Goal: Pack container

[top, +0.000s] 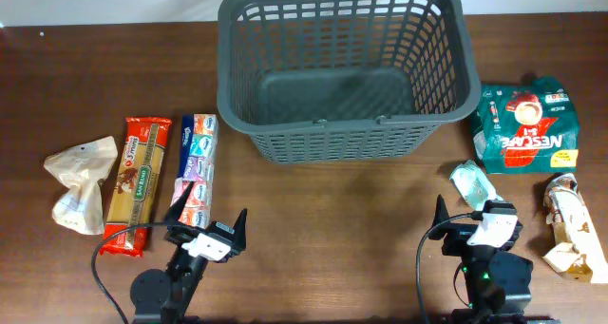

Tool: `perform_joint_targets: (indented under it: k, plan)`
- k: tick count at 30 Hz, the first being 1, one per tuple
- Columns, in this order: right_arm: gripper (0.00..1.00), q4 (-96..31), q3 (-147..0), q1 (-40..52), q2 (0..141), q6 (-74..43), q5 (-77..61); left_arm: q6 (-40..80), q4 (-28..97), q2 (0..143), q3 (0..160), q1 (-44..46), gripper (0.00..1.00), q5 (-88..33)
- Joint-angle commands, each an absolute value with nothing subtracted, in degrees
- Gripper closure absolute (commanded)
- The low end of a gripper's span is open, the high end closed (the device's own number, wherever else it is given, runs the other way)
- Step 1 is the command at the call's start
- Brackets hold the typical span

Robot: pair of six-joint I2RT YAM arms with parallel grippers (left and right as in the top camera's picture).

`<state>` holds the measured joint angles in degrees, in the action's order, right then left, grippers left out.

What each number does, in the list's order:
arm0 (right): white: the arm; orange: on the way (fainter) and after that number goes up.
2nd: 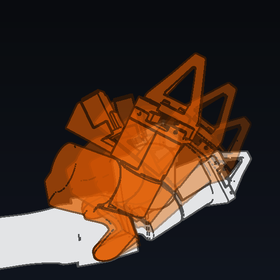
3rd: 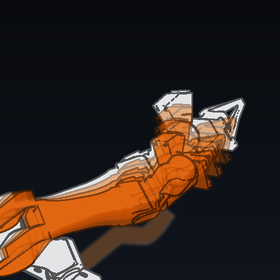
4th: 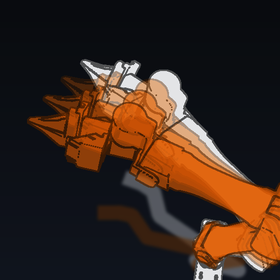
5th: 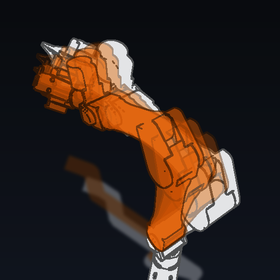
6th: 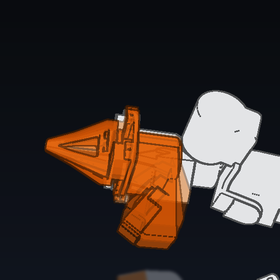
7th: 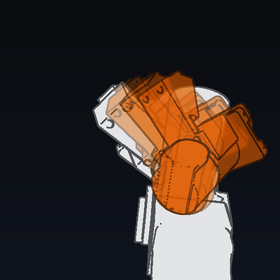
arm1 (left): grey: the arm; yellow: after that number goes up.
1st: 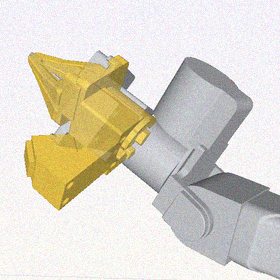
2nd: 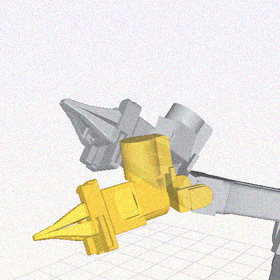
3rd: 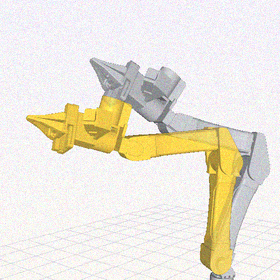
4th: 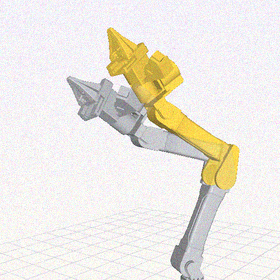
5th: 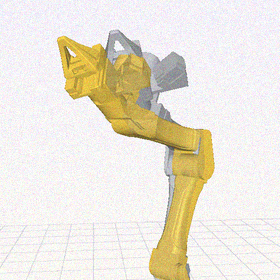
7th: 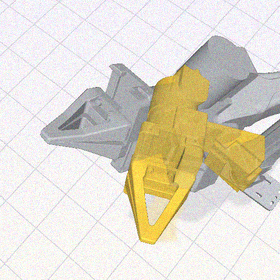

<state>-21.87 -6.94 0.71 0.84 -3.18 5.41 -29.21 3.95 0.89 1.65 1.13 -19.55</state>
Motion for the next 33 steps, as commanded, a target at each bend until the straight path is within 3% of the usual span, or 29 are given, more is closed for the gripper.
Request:
perform_joint_targets:
  k: [1,30,33]
  plan:
    - [0.01,-21.93,-6.55,0.36,0.3,-3.31,6.28,-28.73,3.64,0.3,0.89,1.39,0.01,-20.18]
    - [0.01,-21.06,-6.55,0.36,0.3,-3.77,3.73,-28.82,3.16,0.3,0.91,1.37,0.01,-20.99]
    - [0.01,-19.42,-6.55,0.36,0.3,-3.75,-4.03,-19.51,4.82,0.3,2.04,1.34,0.01,-20.84]
